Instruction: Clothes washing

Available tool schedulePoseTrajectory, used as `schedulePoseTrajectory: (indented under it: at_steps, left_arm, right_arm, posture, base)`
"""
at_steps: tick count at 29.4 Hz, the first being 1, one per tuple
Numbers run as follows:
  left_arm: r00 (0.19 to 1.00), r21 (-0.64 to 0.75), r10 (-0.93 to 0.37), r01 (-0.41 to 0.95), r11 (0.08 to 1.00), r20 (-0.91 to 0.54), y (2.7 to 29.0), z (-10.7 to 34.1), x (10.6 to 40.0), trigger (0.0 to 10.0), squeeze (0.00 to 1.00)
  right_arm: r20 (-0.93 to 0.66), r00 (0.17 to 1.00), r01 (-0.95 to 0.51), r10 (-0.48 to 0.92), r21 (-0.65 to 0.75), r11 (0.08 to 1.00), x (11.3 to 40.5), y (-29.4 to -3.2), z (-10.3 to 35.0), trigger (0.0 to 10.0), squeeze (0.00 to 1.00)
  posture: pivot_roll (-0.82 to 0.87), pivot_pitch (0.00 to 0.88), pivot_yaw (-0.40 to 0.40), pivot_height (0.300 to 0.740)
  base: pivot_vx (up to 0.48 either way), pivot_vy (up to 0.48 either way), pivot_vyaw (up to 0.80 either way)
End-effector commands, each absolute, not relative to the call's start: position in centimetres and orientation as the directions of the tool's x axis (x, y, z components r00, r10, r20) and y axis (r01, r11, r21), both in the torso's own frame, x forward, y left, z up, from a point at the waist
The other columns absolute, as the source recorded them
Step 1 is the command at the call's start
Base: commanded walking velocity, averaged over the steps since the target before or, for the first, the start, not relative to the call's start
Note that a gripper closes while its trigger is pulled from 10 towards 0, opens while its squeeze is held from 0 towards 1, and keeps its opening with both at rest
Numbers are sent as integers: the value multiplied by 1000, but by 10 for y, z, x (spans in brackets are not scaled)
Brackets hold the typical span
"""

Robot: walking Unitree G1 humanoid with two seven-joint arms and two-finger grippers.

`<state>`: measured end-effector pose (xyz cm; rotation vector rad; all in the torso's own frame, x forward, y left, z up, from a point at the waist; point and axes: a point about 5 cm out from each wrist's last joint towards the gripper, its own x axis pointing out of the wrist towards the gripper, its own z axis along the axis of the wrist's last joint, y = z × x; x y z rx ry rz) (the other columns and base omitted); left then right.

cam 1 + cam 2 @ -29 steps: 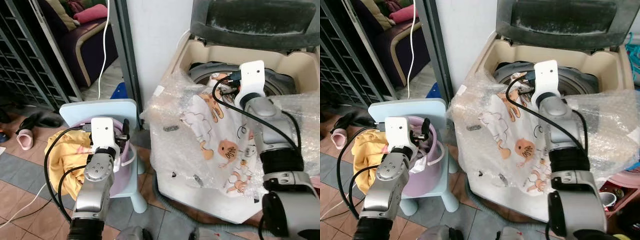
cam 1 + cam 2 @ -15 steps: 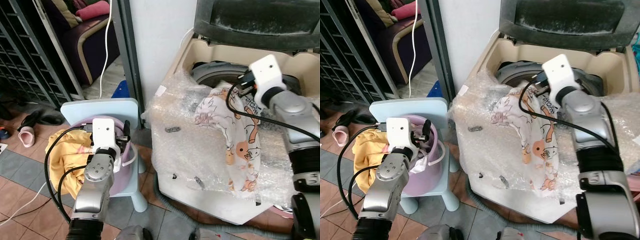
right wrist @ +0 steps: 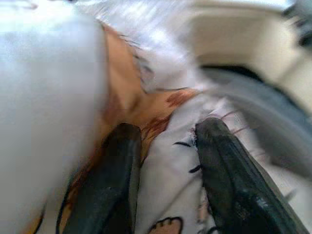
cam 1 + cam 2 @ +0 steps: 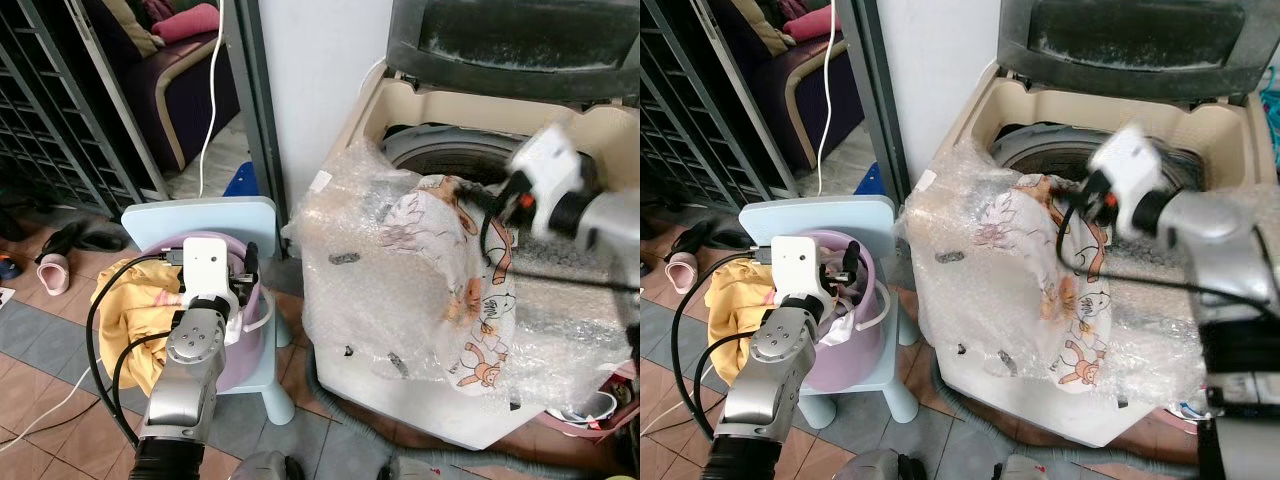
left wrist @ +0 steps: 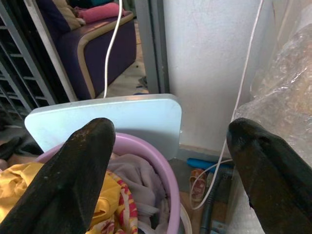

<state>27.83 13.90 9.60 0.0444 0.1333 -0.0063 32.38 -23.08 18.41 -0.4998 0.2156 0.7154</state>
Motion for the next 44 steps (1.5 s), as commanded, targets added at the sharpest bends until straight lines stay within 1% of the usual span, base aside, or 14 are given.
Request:
schedulePoseTrajectory:
  at_steps: [1,2,3,4,5,6,15,23,29,35,40,41,43,44]
  left_arm:
    - [990,58,-1,9,998,-140,142,96,280,10000,0]
    - [990,58,1,8,998,-140,142,96,279,10000,0]
    - [990,59,1,7,998,-140,142,96,279,10000,0]
    - [990,60,2,6,998,-140,142,96,279,10000,0]
    - [990,61,3,6,998,-140,142,96,279,10000,0]
    - [990,61,3,6,998,-141,142,96,279,10000,0]
    - [989,65,-6,16,998,-147,141,95,280,10000,0]
    - [989,65,-2,12,998,-148,140,95,280,10000,0]
    - [989,59,8,1,998,-150,140,95,280,10000,0]
    - [988,60,10,-1,998,-153,141,94,281,10000,0]
    - [989,66,6,4,998,-150,141,95,281,10000,0]
    - [989,67,7,3,998,-150,141,95,282,10000,0]
    - [989,67,8,2,998,-150,141,95,282,10000,0]
    - [989,68,10,0,998,-149,141,95,281,10000,0]
  right_arm:
    - [-423,692,-721,585,-357,594,321,-219,165,10000,1000]
    - [-430,703,-710,566,-378,594,322,-214,158,10000,859]
    - [-435,713,-700,551,-395,595,324,-212,155,9529,588]
    - [-444,729,-684,521,-442,580,326,-209,150,1686,0]
    - [-448,733,-680,512,-461,570,327,-208,148,1686,0]
    - [-448,733,-680,512,-460,571,327,-208,148,0,0]
    - [-427,777,-630,463,-523,575,333,-208,147,0,0]
    - [-428,784,-620,449,-545,564,337,-208,148,0,0]
    - [-396,818,-575,417,-572,585,347,-218,162,0,0]
    - [-358,802,-596,478,-510,620,352,-218,178,0,0]
    - [-274,861,-509,429,-501,700,370,-223,203,0,0]
    - [-220,893,-449,392,-487,749,378,-226,215,0,0]
    - [-204,901,-432,382,-482,762,380,-226,219,0,0]
    - [-138,929,-368,343,-447,816,385,-227,229,0,0]
  posture:
    - [-59,12,86,740]
    - [-56,12,85,740]
    - [-56,12,85,740]
    - [-56,12,85,740]
    - [-56,12,85,740]
    - [-53,13,85,740]
    - [-56,10,83,740]
    - [-56,16,77,740]
    - [-57,16,73,740]
    - [-62,18,75,740]
    - [-59,18,79,740]
    - [-59,18,79,740]
    - [-59,18,79,740]
    - [-59,18,79,740]
  base:
    - [0,0,0]
    - [0,0,0]
    - [0,0,0]
    - [0,0,0]
    - [0,0,0]
    - [0,0,0]
    - [0,0,0]
    - [0,0,0]
    - [0,0,0]
    - [0,0,0]
    - [0,0,0]
    - [0,0,0]
    - [0,0,0]
    - [0,0,0]
